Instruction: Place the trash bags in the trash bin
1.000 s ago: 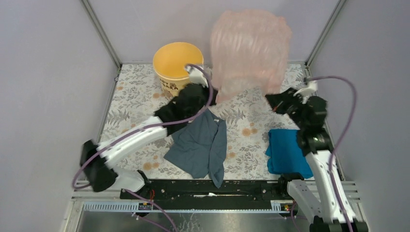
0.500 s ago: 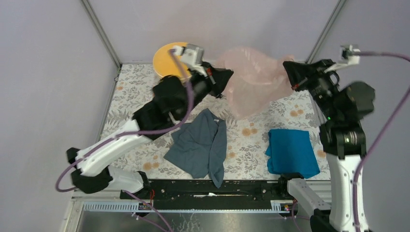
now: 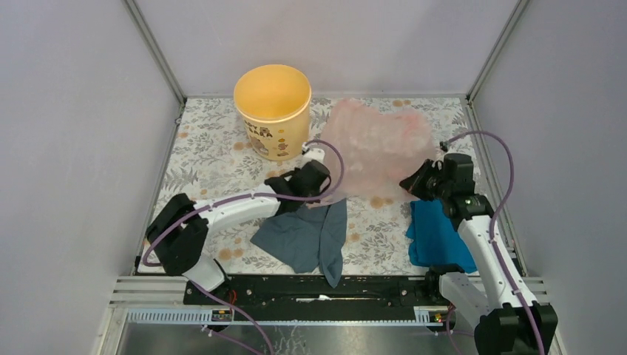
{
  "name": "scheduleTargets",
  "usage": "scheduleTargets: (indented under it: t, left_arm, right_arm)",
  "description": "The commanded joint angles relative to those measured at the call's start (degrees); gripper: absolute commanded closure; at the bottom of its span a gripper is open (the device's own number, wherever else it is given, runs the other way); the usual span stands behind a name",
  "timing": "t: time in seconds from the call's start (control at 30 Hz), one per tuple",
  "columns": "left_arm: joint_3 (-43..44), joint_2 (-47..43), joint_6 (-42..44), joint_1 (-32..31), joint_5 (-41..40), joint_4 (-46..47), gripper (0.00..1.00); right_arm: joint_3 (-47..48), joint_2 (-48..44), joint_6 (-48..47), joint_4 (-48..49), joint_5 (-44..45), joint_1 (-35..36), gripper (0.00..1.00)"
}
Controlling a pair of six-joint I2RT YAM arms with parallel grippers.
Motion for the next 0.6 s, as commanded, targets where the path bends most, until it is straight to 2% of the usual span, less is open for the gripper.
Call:
scheduleTargets:
  t: [0.0, 0.13, 0.17, 0.23, 0.3, 0.37, 0.43, 0.47, 0.57]
  left_arm:
    - [15.12, -8.32, 0.73, 4.45, 4.27, 2.32, 1.00]
    - [39.11, -7.50, 4.52, 2.31, 14.32, 0.04, 1.00]
    - [42.11, -7.97, 6.54, 0.10, 15.08, 1.86, 1.00]
    - [42.76, -10.10, 11.77, -5.67, 13.01, 6.61, 1.00]
    - [36.12, -14.06, 14.33, -8.18, 11.24, 12.43, 1.00]
    - [23.97, -16.94, 13.97, -8.25, 6.45, 17.25, 1.00]
    - [15.37, -17.07, 10.50, -6.80, -1.47, 15.90, 1.00]
    - [11.58, -16.05, 6.97, -4.58, -2.32, 13.35, 1.00]
    - [3.19, -11.07, -4.16, 3.42, 5.94, 5.59, 1.00]
  right_arm:
    - [21.26, 0.03, -1.83, 3.67, 0.37, 0.14, 1.00]
    - [45.16, 6.02, -3.63, -0.51, -1.57, 0.14, 1.00]
    - [48.83, 6.26, -3.57, 0.10, -3.04, 0.11, 1.00]
    - [50.20, 4.29, -2.80, 4.21, -5.19, 0.10, 1.00]
    - [44.86, 0.21, -2.61, 9.42, -5.81, 0.09, 0.98]
    - [34.96, -4.43, -2.63, 13.27, -3.99, 0.14, 0.95]
    - [24.80, -7.12, -2.67, 11.21, -0.02, 0.13, 0.96]
    - [20.06, -7.41, -2.86, 9.33, 1.03, 0.14, 1.00]
    - [8.23, -5.07, -2.92, 4.29, 2.41, 0.14, 1.00]
